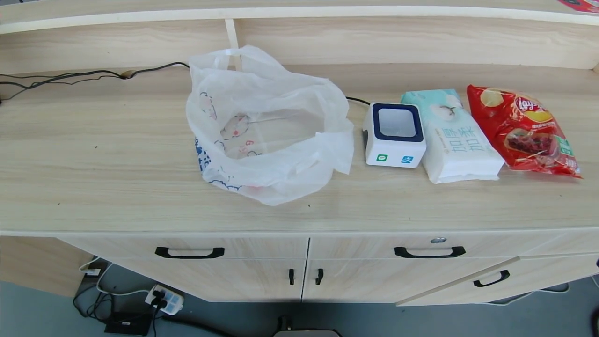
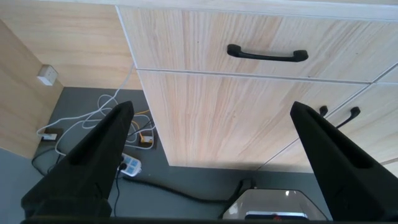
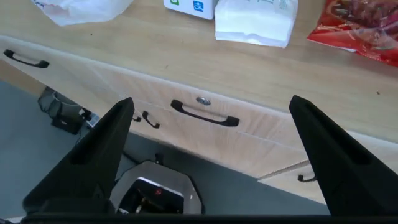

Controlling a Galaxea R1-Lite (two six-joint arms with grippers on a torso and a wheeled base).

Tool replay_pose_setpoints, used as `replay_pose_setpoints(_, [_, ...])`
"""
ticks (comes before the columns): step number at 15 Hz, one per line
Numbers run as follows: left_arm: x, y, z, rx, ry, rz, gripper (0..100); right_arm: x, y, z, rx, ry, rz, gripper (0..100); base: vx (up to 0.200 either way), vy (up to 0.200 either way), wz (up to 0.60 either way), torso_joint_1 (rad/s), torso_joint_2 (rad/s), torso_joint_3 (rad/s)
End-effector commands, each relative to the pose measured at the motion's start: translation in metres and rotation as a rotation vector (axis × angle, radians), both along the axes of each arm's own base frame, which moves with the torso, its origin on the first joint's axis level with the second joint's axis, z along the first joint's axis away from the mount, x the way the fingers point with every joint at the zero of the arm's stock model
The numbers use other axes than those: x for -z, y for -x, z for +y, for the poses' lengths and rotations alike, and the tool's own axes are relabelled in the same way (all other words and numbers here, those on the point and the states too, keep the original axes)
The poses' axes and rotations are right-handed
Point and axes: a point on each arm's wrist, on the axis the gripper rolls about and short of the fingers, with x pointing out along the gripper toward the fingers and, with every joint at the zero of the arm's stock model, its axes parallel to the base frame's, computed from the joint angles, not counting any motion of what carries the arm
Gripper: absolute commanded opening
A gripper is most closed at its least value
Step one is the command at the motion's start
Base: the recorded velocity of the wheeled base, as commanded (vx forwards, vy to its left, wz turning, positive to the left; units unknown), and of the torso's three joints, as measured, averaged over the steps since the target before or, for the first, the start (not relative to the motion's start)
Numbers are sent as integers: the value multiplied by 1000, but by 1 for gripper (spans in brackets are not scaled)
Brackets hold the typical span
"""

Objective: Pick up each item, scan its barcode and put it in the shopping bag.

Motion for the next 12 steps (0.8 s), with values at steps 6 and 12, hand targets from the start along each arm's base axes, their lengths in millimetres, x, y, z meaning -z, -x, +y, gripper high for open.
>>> replay_pose_setpoints(6, [0,0,0,0,3,-2,100,-47,-167,9,44,-50,164,100,0,0,0,0,0,0])
replay_pose_setpoints(12, [0,0,0,0,5,-2,100,-48,-216,2,62,29,189,100,0,0,0,0,0,0])
